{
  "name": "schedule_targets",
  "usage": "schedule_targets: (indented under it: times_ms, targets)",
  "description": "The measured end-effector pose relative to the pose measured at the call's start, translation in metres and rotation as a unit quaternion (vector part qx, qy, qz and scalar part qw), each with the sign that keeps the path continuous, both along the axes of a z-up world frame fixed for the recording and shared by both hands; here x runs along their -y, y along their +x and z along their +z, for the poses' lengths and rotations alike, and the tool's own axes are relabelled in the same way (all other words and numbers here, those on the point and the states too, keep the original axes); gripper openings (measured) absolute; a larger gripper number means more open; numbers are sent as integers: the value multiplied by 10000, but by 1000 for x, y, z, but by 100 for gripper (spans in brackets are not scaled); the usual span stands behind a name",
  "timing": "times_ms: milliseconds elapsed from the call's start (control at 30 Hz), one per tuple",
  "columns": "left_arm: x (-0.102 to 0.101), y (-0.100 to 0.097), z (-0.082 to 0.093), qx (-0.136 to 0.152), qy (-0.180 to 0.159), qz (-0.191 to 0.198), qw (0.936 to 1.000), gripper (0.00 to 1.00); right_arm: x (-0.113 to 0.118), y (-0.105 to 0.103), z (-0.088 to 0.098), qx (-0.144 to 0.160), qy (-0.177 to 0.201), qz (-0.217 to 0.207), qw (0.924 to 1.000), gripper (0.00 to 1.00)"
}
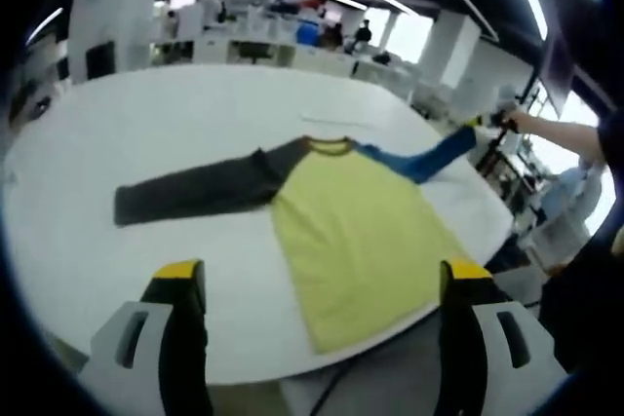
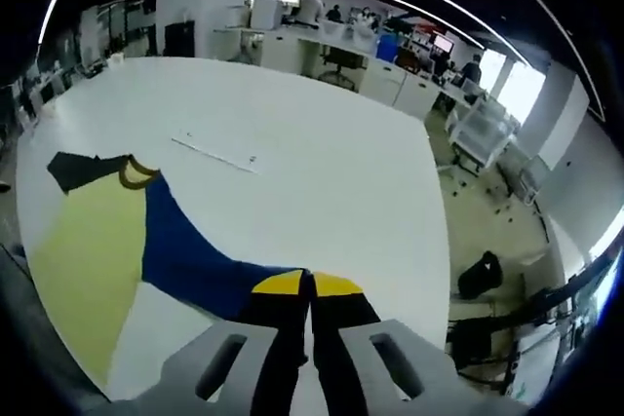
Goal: Fold the garment on the visible template until the final outline fits inside the template.
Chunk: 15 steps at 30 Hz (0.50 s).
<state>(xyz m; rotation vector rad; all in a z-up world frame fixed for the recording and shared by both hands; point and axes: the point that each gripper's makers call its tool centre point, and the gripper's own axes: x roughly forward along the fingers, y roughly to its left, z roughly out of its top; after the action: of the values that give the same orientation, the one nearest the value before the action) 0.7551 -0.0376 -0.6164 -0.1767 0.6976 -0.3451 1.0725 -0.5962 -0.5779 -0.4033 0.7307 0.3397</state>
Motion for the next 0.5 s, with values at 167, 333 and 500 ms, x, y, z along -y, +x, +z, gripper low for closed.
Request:
schedule_targets:
  times_ms: [167, 333, 500]
  targets:
    - [5, -5, 4, 92, -58, -120, 9999, 96, -25, -3, 20, 150, -23, 331, 9993, 2]
    - [5, -10, 7, 151, -103, -146, 9997, 96, -60, -15, 42, 275, -114, 766, 9966, 2]
    - [1, -14, 12, 267, -189, -129, 9994, 96, -99, -26, 65, 400, -102, 1160, 9924, 2]
